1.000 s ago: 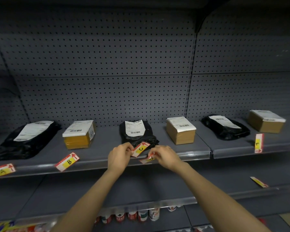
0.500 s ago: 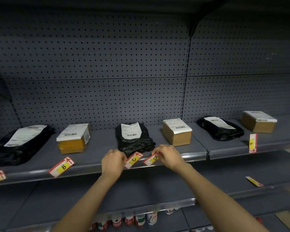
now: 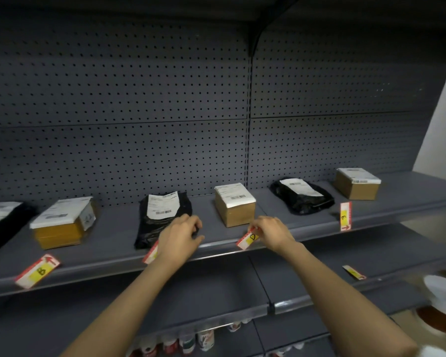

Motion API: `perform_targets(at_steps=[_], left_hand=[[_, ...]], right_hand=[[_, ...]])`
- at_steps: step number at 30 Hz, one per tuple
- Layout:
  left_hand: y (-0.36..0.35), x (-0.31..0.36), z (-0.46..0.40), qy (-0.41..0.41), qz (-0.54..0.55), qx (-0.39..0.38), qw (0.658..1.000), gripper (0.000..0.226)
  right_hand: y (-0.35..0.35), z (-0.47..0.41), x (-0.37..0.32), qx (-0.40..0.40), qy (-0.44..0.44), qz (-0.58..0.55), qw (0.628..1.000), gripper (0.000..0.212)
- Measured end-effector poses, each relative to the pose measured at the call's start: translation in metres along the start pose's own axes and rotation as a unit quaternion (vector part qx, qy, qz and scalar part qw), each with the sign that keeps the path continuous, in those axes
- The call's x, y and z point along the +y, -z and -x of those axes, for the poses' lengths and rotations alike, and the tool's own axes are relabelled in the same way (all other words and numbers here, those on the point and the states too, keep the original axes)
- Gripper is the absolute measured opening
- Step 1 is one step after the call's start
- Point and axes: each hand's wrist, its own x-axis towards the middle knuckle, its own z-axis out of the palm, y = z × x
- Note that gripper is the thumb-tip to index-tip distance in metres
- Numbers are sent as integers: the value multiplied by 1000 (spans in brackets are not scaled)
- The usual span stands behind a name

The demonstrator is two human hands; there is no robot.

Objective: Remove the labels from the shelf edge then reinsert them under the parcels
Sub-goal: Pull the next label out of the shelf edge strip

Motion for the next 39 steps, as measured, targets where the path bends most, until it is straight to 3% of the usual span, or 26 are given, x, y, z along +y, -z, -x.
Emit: perform_targets(at_steps=[7, 12, 25, 33, 39], left_hand=[[-55, 70, -5, 24, -7, -21, 999, 21], [-75, 123, -21, 39, -7, 3, 999, 19], [-166, 274, -81, -51, 49, -54, 996, 21], [-192, 310, -123, -82, 48, -90, 991, 45], [-215, 340, -136, -91, 39, -110, 989, 39]], right_hand=[[9, -3, 49, -9, 71, -13, 997, 20], [33, 3, 95, 45, 115, -15, 992, 39], [87, 68, 287, 69, -42, 9, 997, 32], [87, 74, 324, 68, -68, 20, 995, 34], [79, 69, 338, 42, -42, 8, 998, 29]])
